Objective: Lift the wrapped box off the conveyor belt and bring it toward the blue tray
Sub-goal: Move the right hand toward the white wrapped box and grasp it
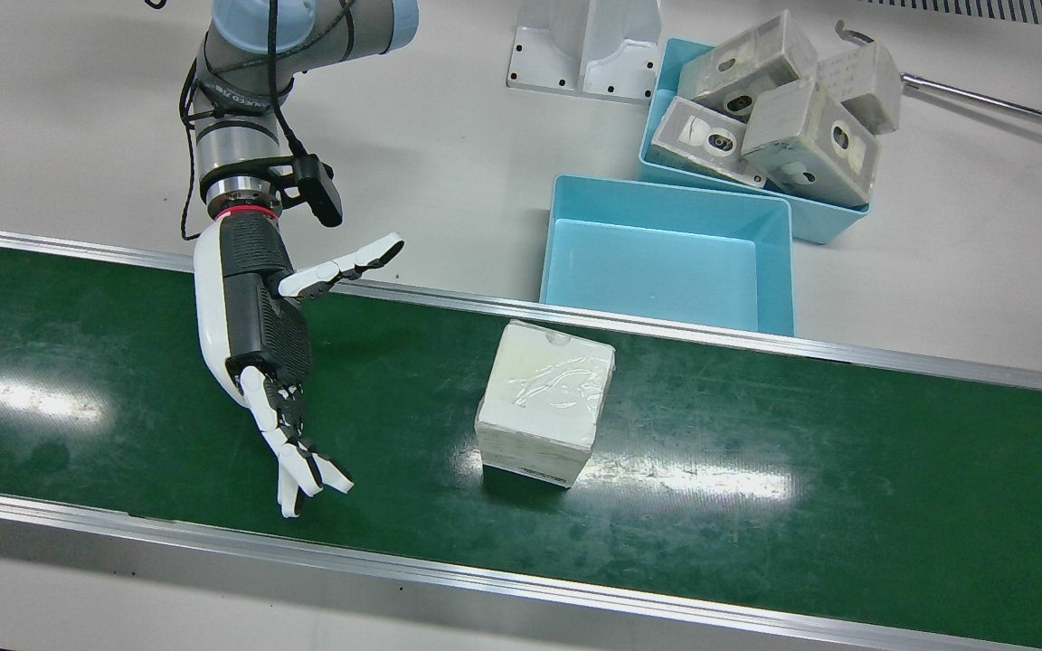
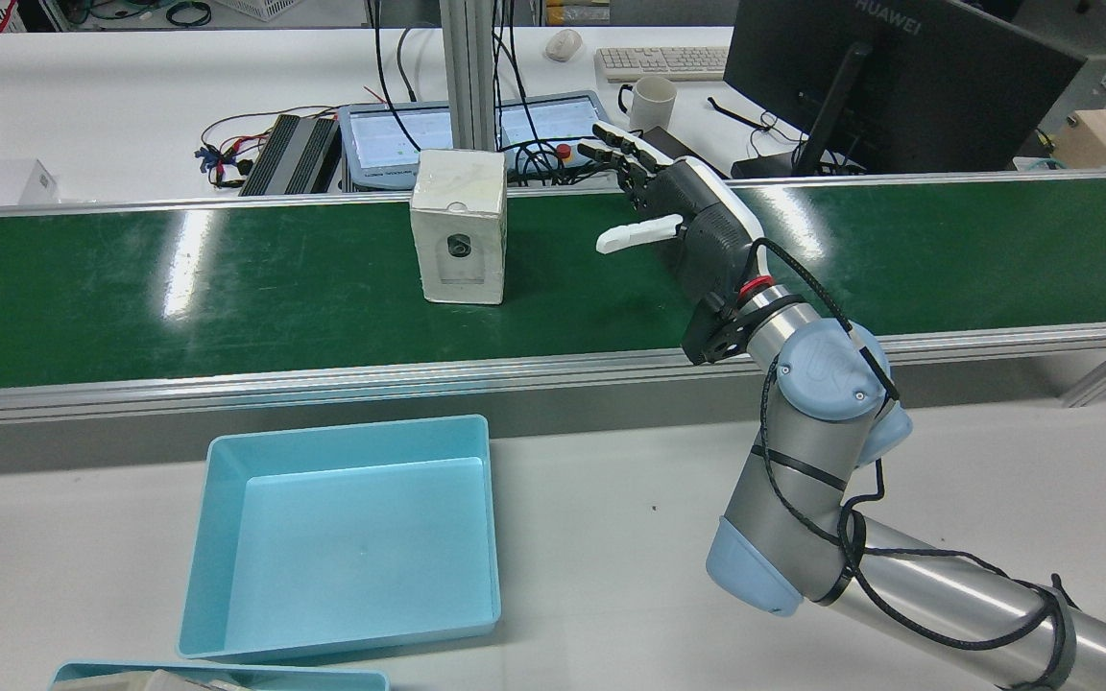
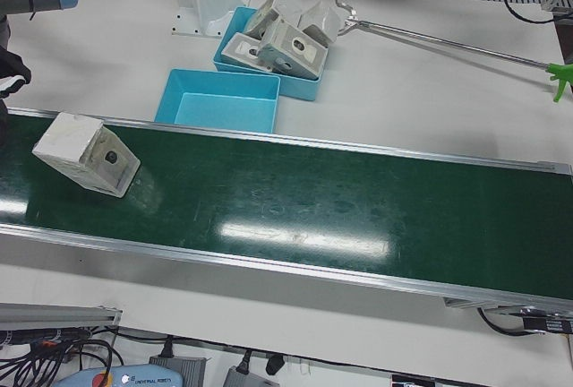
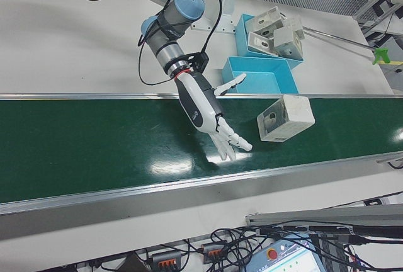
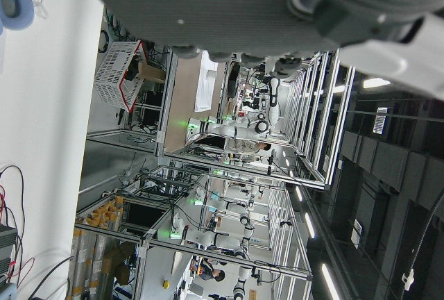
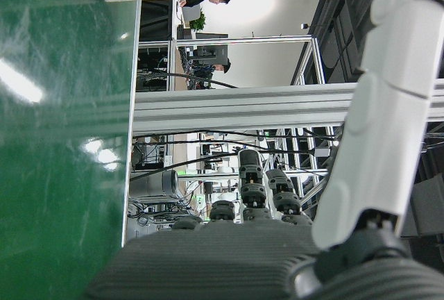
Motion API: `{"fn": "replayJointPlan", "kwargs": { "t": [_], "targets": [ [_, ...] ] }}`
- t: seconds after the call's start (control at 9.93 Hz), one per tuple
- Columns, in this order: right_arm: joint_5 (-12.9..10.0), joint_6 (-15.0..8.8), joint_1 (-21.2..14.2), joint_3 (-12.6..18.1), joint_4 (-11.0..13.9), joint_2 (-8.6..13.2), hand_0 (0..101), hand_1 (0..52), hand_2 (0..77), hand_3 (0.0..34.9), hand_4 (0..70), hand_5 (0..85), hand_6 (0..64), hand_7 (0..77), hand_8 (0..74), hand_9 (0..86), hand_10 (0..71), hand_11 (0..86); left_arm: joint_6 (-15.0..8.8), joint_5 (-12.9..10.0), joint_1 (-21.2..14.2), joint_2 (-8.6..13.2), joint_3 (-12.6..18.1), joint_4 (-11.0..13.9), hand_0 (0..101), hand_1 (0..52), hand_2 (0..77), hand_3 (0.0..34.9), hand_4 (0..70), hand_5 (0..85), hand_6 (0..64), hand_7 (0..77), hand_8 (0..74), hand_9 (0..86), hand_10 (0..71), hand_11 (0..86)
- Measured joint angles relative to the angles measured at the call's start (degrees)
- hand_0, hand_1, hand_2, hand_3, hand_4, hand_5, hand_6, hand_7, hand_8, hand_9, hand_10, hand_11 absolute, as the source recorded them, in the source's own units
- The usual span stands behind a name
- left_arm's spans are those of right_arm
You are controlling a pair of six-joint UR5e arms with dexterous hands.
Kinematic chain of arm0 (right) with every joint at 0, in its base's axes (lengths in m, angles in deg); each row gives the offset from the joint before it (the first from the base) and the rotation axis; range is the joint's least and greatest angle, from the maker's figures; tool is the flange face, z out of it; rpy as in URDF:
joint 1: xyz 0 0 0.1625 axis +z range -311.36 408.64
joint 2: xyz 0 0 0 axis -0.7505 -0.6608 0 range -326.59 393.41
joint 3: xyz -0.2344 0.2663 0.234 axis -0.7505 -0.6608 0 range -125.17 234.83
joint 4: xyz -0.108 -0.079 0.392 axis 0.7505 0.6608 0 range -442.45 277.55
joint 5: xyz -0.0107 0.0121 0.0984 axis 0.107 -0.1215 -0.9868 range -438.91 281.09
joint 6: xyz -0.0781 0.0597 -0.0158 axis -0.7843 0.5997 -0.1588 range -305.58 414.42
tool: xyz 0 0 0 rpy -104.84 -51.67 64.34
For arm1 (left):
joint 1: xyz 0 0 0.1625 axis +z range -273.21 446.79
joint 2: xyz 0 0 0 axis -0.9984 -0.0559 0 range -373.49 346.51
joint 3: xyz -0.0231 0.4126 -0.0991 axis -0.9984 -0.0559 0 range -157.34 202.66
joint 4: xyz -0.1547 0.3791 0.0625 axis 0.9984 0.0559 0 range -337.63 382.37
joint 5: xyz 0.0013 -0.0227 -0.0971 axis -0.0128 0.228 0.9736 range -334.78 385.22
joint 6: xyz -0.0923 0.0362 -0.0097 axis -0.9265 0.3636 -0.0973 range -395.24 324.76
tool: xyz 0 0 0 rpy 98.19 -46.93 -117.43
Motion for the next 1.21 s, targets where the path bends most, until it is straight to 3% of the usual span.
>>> {"fn": "replayJointPlan", "kwargs": {
  "t": [0.1,0.81,1.01,1.11,1.21],
  "targets": [
    [-0.02,-0.09,-0.18,-0.95,0.07,0.97,46,11.5,1.6,0.1,7.1,10.4,5.5,16.4,3.3,1.6,0.0,1.1,0.0,0.0,0.0,0.0,0.0,0.0,0,0.0,1.1,0.0,0.0,0.5,0.5,0.5,0.5,0.5,0.5,0.5],
    [-0.43,-0.47,-3.11,-6.72,0.13,6.16,48,11.5,1.6,0.0,8.7,12.5,5.5,16.4,3.3,1.6,0.0,1.1,0.0,0.0,0.0,0.0,0.0,0.0,0,0.0,0.5,0.0,0.0,1.1,0.5,0.5,0.5,0.5,0.5,0.5],
    [-1.09,-0.93,-3.66,-7.22,0.16,7.53,48,14.2,1.6,0.1,10.4,15.3,7.1,19.6,3.3,4.4,0.0,1.1,0.0,0.0,0.0,0.0,0.0,0.0,0,0.0,0.5,0.0,0.0,1.1,0.5,0.5,0.5,0.5,0.5,0.5],
    [-1.28,-1.12,-3.78,-7.33,0.21,8.08,54,25.1,1.6,0.1,17.5,22.4,13.6,25.6,10.4,12.5,3.3,1.1,0.0,0.0,0.0,0.0,0.0,0.0,0,0.0,1.1,0.0,0.0,1.1,0.5,0.5,0.5,0.5,0.5,0.5],
    [-1.44,-1.25,-3.83,-7.34,0.32,8.46,60,30.0,10.9,0.1,25.1,31.1,20.7,32.7,19.1,21.3,10.9,1.1,0.0,0.0,0.0,0.0,0.0,0.0,0,0.0,1.1,0.0,0.0,1.1,0.5,0.5,0.5,0.5,0.5,0.5]
  ]
}}
